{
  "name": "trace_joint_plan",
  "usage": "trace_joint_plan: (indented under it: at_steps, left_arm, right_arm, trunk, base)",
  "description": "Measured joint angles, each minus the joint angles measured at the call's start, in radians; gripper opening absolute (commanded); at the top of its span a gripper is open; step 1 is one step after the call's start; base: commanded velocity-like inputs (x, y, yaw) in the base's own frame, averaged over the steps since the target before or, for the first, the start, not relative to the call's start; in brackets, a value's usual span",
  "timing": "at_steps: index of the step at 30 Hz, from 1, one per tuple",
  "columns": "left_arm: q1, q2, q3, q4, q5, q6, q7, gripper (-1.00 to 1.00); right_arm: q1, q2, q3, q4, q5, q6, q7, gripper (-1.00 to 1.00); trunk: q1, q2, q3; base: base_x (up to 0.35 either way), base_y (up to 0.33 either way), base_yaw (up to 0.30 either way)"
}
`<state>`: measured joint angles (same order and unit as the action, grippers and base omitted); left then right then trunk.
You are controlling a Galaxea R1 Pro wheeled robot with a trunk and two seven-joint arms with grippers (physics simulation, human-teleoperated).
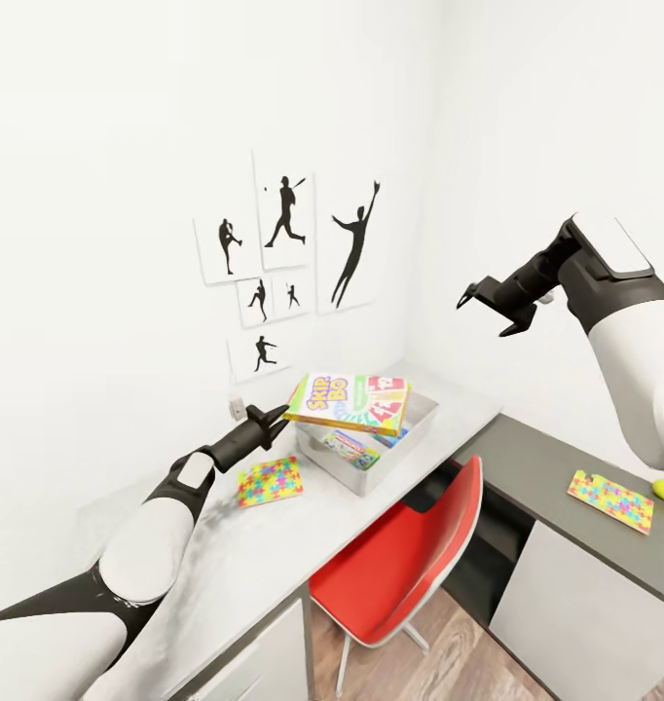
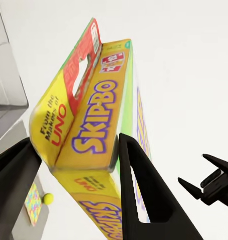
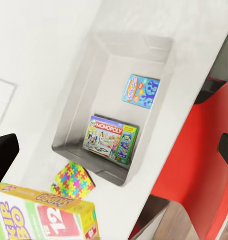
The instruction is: Put all the toys in the child's room - the three board games (two on the bed and one on the table), the two jigsaw puzzles on the table, and the tennis ball on the table - inside the toy box on the table in the child's room.
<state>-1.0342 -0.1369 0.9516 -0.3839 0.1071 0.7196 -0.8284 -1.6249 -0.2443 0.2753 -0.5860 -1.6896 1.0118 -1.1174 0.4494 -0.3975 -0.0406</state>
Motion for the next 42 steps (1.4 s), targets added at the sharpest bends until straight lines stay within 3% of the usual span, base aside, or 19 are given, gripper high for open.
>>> trace_joint_plan:
  at_steps: [12, 18, 21, 28, 33, 42]
  left_arm:
    - [0.000, -0.003, 0.002, 0.000, 0.003, -0.027, 0.012, -1.00]
    - [0.000, -0.006, 0.069, 0.001, 0.004, -0.082, 0.035, -1.00]
    - [0.000, -0.009, 0.089, 0.001, 0.000, -0.101, 0.104, -1.00]
    - [0.000, -0.021, 0.092, 0.005, 0.081, -0.165, 0.183, -1.00]
    - [0.000, -0.027, 0.089, 0.007, 0.098, -0.189, 0.252, -1.00]
    - [-0.001, -0.036, 0.088, 0.009, 0.101, -0.222, 0.265, -1.00]
  right_arm:
    - [0.001, 0.002, 0.002, 0.000, 0.000, -0.007, 0.001, 1.00]
    - [0.002, 0.002, 0.005, 0.000, 0.000, -0.008, 0.001, 1.00]
    - [0.002, 0.002, 0.008, 0.000, 0.000, -0.009, 0.001, 1.00]
    - [0.003, 0.002, 0.009, 0.000, 0.000, -0.010, 0.001, 1.00]
    - [0.004, 0.002, 0.012, 0.000, 0.000, -0.021, 0.001, 1.00]
    - [0.007, -0.001, 0.012, 0.000, 0.000, -0.024, 0.001, 1.00]
  trunk:
    - [0.000, 0.000, 0.000]
    - [0.000, 0.000, 0.000]
    - [0.000, 0.000, 0.000]
    - [0.000, 0.000, 0.000]
    - [0.000, 0.000, 0.000]
    - [0.000, 0.000, 0.000]
  base:
    - [-0.065, -0.104, 0.000]
    - [-0.029, -0.032, 0.040]
    - [-0.051, -0.004, 0.235]
    - [-0.046, -0.001, 0.279]
    - [-0.004, -0.029, 0.289]
    - [0.004, -0.117, 0.290]
